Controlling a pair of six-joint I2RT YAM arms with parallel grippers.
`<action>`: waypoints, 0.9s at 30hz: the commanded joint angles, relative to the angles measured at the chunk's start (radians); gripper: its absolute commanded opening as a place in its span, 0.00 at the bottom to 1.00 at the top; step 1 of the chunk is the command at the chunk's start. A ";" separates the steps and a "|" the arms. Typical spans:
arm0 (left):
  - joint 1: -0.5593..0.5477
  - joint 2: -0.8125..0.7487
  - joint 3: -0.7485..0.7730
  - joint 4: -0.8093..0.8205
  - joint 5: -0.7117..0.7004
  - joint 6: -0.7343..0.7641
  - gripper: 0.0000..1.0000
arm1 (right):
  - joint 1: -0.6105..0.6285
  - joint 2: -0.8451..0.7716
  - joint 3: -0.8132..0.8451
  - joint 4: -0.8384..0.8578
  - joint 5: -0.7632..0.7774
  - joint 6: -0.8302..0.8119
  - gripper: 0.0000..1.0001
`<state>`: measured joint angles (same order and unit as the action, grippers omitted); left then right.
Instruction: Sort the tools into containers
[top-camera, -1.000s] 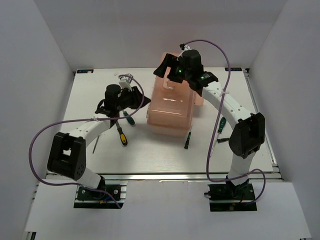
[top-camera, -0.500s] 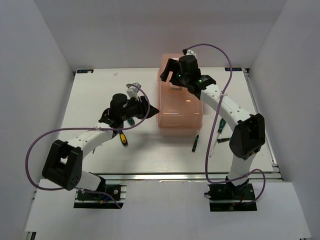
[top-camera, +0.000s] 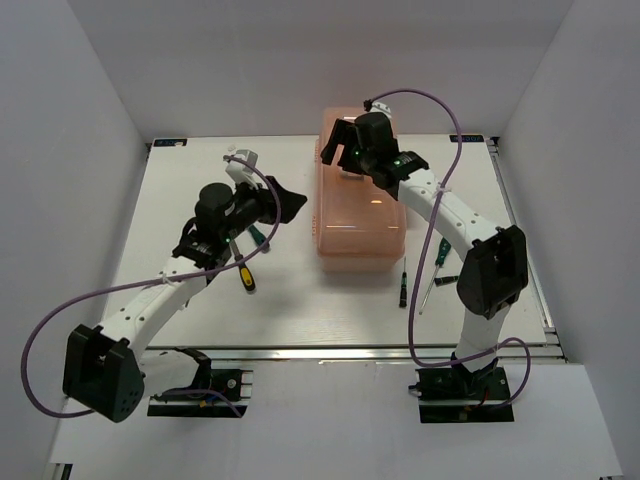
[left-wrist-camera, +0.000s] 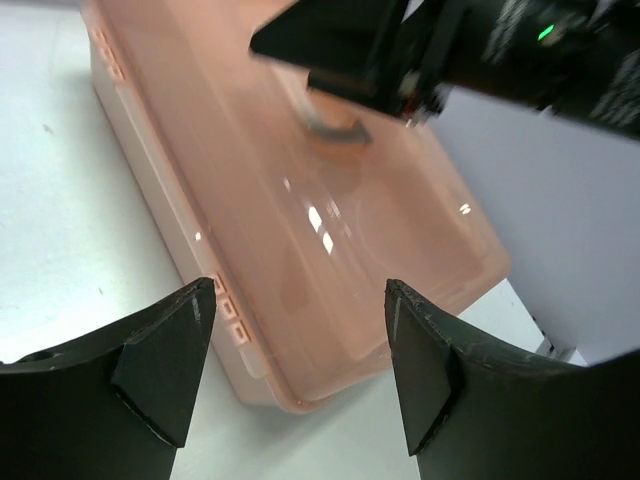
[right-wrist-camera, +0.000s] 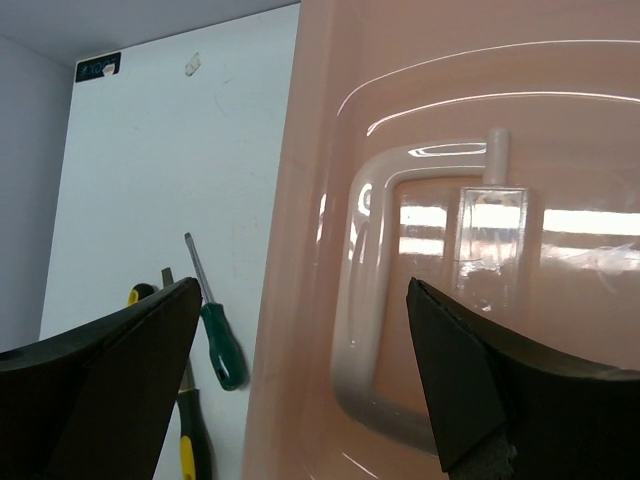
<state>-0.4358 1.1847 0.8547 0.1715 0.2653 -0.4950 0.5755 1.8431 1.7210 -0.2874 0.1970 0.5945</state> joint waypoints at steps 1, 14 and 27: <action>-0.003 -0.048 0.050 -0.032 -0.044 0.038 0.78 | 0.001 0.037 0.038 -0.025 0.005 0.033 0.89; -0.003 -0.053 0.015 0.105 -0.034 0.020 0.79 | -0.017 0.055 0.008 0.019 -0.272 0.171 0.85; -0.003 0.262 0.227 0.192 0.089 -0.091 0.79 | -0.092 0.022 0.051 0.088 -0.452 0.248 0.59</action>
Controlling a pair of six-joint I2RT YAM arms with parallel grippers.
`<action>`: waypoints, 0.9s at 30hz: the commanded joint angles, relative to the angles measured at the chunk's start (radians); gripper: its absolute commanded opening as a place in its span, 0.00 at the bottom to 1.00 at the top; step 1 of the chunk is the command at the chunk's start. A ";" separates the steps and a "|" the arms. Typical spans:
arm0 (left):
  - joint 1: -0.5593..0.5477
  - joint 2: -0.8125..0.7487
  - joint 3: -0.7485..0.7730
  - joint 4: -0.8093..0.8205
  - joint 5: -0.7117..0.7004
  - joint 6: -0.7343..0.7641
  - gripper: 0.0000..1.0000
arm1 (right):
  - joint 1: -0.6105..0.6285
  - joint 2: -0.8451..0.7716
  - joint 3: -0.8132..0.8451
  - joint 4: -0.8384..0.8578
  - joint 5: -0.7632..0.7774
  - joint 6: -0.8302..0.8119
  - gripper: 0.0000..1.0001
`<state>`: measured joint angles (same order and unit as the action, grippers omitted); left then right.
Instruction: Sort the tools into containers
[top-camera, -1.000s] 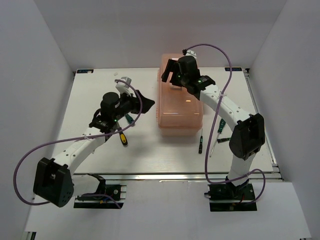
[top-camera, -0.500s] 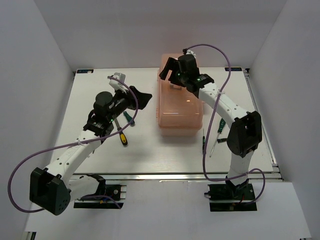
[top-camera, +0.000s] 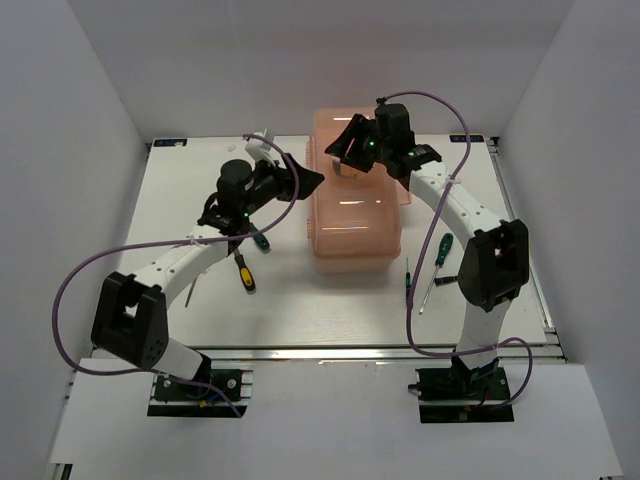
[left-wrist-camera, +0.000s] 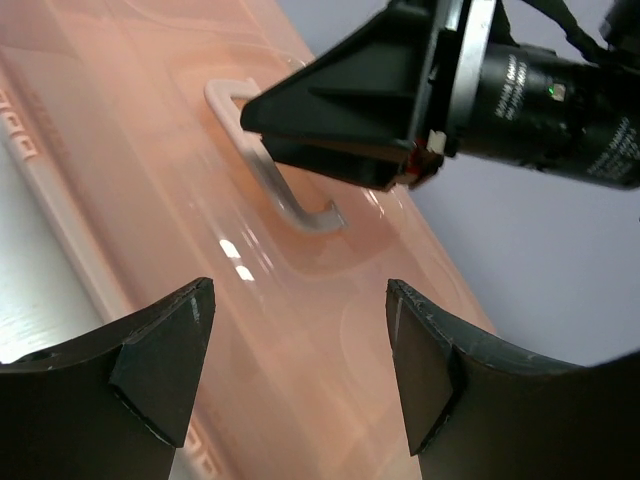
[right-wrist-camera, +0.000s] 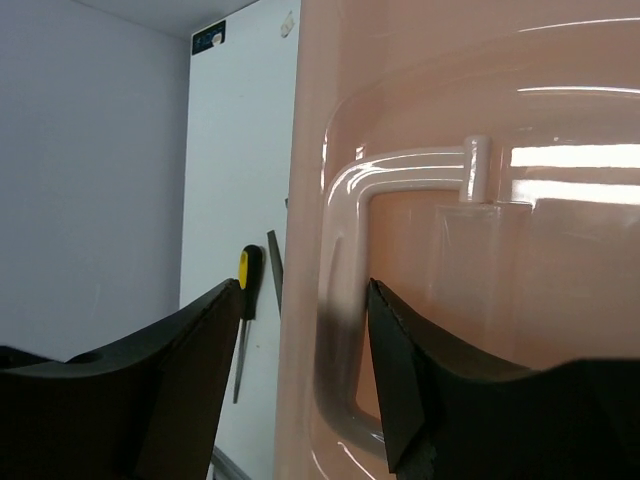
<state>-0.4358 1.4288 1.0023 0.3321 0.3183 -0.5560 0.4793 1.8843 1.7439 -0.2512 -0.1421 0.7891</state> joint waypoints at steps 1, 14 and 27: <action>-0.003 0.033 0.093 0.031 0.036 -0.035 0.79 | 0.001 -0.022 0.025 0.055 -0.120 0.065 0.58; -0.004 0.225 0.248 -0.013 0.059 -0.105 0.79 | -0.005 -0.031 -0.009 0.075 -0.168 0.105 0.55; -0.024 0.386 0.377 -0.077 0.065 -0.117 0.79 | -0.008 -0.033 -0.012 0.090 -0.191 0.125 0.55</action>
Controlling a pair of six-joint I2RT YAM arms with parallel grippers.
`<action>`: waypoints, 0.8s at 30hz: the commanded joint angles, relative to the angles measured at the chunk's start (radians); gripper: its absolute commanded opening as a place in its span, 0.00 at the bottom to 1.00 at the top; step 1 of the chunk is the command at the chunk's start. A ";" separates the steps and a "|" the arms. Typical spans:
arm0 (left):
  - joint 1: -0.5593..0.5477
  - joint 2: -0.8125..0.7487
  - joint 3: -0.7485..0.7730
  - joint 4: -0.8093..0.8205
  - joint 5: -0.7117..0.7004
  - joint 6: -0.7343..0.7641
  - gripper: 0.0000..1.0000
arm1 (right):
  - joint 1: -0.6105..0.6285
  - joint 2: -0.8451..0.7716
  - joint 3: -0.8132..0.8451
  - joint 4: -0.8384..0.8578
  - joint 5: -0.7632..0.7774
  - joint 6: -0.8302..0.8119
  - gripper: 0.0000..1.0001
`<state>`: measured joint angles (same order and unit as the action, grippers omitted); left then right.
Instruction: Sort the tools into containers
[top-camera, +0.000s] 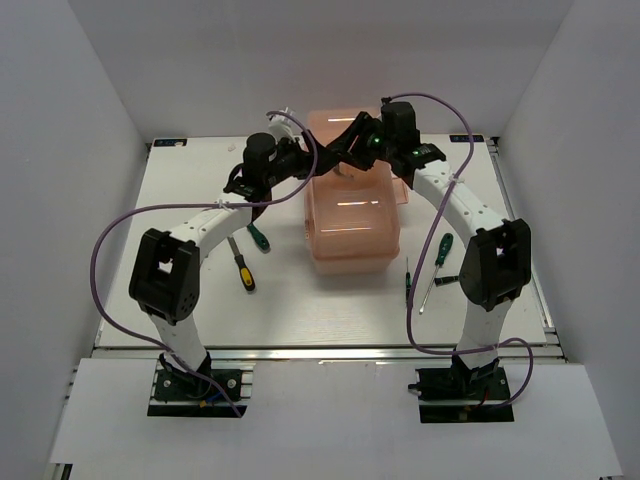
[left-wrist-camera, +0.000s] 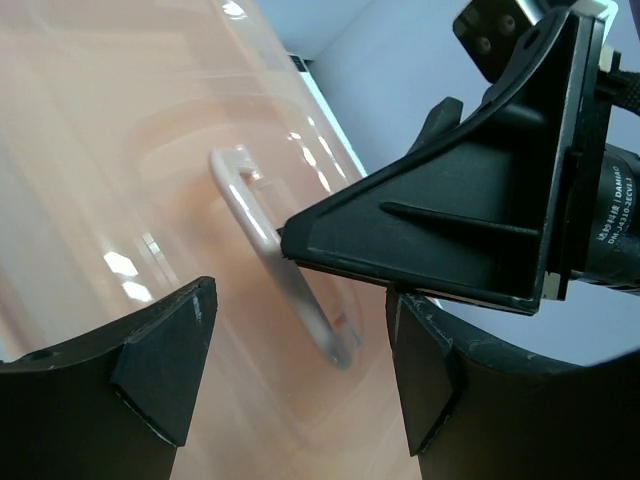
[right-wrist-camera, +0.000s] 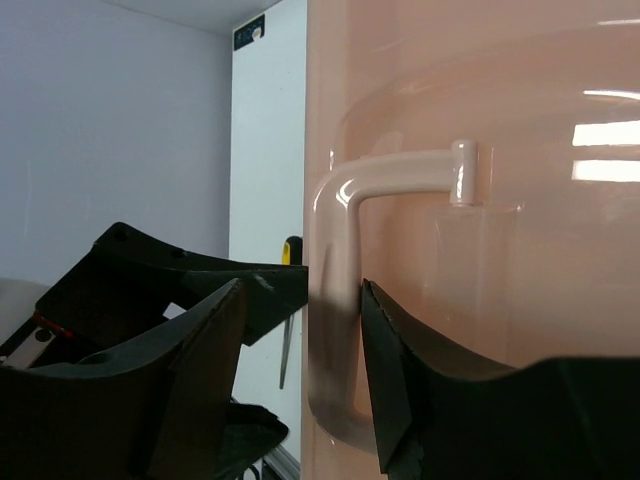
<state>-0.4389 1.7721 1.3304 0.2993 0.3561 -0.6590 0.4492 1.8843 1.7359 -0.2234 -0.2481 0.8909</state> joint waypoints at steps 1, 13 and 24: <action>-0.023 0.052 0.058 -0.049 0.032 -0.016 0.79 | 0.023 -0.033 -0.006 0.062 -0.085 0.023 0.54; -0.035 0.082 0.085 -0.094 0.052 -0.019 0.73 | 0.022 -0.033 -0.035 0.081 -0.112 0.034 0.56; -0.041 0.171 0.207 -0.285 0.057 -0.013 0.69 | -0.013 -0.047 -0.055 0.101 -0.120 -0.010 0.82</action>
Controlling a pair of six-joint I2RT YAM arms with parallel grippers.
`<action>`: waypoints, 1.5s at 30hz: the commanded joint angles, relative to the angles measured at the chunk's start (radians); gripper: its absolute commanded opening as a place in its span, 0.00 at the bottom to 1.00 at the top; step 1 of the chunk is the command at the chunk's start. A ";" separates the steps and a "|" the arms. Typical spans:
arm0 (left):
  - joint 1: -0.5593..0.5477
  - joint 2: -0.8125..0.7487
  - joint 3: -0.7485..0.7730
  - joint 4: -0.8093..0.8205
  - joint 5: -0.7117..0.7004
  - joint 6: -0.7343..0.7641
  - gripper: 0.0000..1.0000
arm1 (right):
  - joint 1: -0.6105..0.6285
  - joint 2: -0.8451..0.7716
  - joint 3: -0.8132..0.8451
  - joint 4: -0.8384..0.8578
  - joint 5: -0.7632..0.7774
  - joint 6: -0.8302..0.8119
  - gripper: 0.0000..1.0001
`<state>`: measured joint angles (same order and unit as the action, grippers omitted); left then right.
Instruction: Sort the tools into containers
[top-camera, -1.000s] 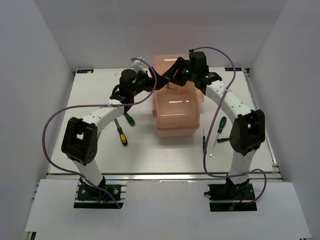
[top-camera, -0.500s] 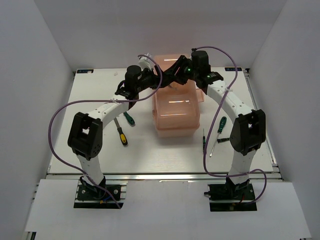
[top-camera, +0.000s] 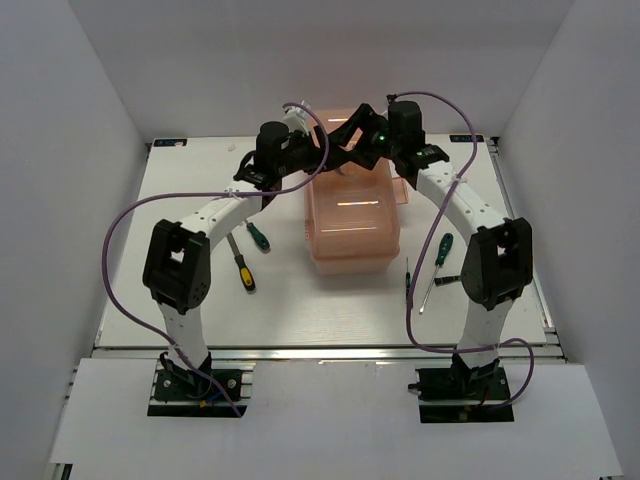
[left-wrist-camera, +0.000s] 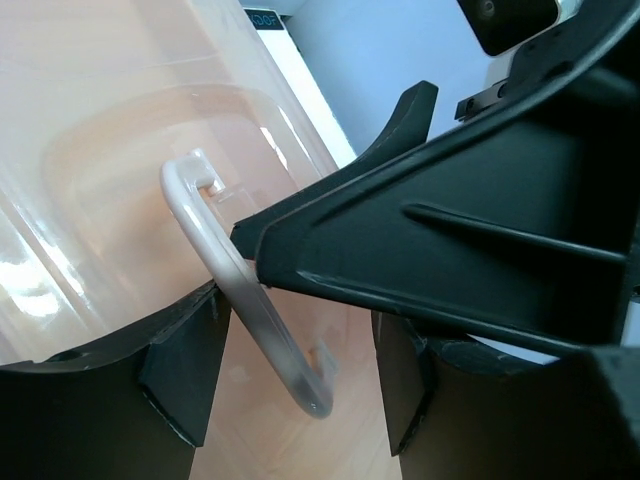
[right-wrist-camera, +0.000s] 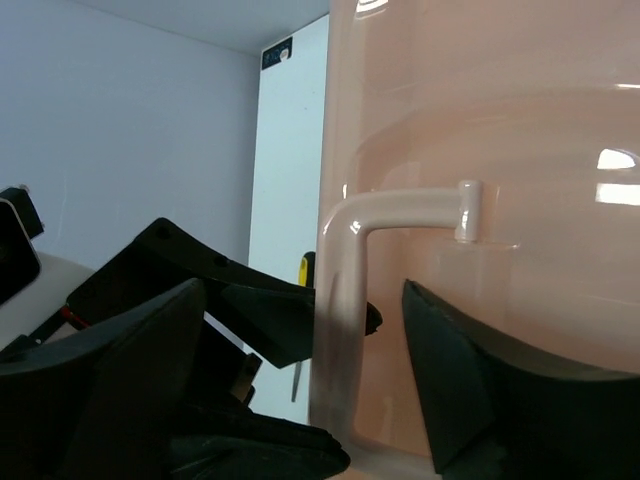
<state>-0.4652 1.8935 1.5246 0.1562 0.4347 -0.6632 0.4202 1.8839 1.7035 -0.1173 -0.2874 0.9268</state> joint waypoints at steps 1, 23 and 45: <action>-0.016 0.052 0.014 -0.145 -0.022 -0.009 0.68 | 0.008 -0.048 -0.024 -0.005 -0.076 -0.072 0.87; -0.020 0.162 0.227 -0.470 -0.137 -0.058 0.28 | -0.322 -0.310 -0.315 0.208 -0.226 -0.715 0.89; 0.171 0.065 0.365 -0.222 0.067 -0.462 0.00 | -0.393 -0.408 -0.646 0.166 -0.099 -0.628 0.86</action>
<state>-0.3466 2.0796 1.8999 -0.2409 0.4648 -1.0107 0.0277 1.5047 1.0821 0.0483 -0.4007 0.2607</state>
